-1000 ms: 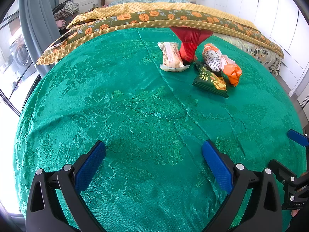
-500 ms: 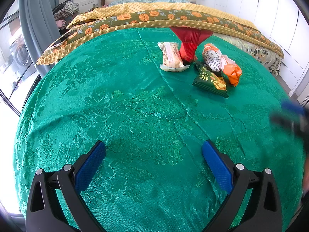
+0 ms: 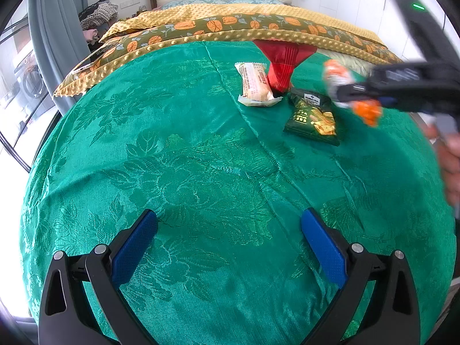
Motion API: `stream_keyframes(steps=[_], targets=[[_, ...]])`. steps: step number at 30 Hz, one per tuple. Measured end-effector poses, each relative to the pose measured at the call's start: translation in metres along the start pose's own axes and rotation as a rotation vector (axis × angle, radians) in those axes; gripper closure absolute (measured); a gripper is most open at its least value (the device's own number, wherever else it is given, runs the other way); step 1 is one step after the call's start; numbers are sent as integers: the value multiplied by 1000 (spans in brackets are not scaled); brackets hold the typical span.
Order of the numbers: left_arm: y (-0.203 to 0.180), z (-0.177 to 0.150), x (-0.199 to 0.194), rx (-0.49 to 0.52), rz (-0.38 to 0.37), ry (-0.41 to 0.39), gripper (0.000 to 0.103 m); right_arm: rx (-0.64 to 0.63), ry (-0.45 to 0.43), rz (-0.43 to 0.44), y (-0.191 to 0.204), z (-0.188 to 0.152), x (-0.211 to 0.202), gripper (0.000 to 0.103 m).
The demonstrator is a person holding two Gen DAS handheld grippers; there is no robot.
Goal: Collect trash
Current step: 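Grasp the orange-white snack bag with the right tool while the left tool grasps the red wrapper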
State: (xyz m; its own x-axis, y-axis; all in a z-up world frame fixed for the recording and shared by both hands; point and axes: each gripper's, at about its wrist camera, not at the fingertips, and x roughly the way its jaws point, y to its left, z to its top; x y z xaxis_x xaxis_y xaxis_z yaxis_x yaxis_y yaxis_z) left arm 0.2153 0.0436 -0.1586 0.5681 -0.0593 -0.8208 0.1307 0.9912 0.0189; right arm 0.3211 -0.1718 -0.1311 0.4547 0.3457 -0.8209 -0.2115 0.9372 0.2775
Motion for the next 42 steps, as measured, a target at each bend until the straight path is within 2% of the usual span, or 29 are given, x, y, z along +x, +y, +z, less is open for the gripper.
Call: stream_keyframes(steps=[4, 6, 9, 11, 13, 16, 19, 20, 21, 22, 23, 24, 27, 30, 34, 39, 42], targets=[[-1, 1, -2, 25, -4, 27, 4, -89, -12, -61, -12, -36, -45, 61], [0, 6, -7, 41, -76, 50, 5, -131, -8, -78, -15, -64, -61, 61], [10, 30, -35, 14, -208, -66, 5, -152, 1, -87, -17, -101, -72, 61], [9, 64, -45, 35, -220, -117, 5, -159, 2, -79, -13, -123, -72, 61], [7, 92, -43, 54, -236, -130, 5, -161, -4, -79, -10, -138, -72, 61], [-6, 133, -11, 118, -278, -46, 5, -173, -19, -86, -3, -154, -68, 61], [-17, 150, 20, 173, -248, 14, 5, -163, -44, -92, -2, -161, -72, 61], [-20, 150, 26, 185, -236, 23, 12, -151, -48, -86, -2, -163, -74, 61], [-23, 150, 32, 203, -224, 34, 35, -144, -53, -82, -2, -164, -76, 61], [-24, 149, 35, 215, -225, 47, 45, -143, -57, -84, -3, -165, -77, 61], [-25, 147, 38, 223, -238, 63, 67, -143, -59, -87, -2, -166, -77, 61], [-26, 144, 38, 226, -264, 72, 75, -142, -61, -86, -3, -165, -77, 61], [-20, 132, 22, 224, -267, 19, 79, -130, -68, -72, -5, -164, -78, 61], [-8, 124, -4, 159, -295, -35, 80, -114, -80, -46, -5, -159, -82, 64], [9, 82, -55, 121, -309, -107, 80, -138, -98, -9, 5, -154, -93, 64], [31, 7, -80, 77, -316, -85, 79, -160, -73, -5, 12, -159, -93, 64], [37, -25, -83, 75, -314, -61, 79, -132, -45, 9, 6, -165, -91, 64]])
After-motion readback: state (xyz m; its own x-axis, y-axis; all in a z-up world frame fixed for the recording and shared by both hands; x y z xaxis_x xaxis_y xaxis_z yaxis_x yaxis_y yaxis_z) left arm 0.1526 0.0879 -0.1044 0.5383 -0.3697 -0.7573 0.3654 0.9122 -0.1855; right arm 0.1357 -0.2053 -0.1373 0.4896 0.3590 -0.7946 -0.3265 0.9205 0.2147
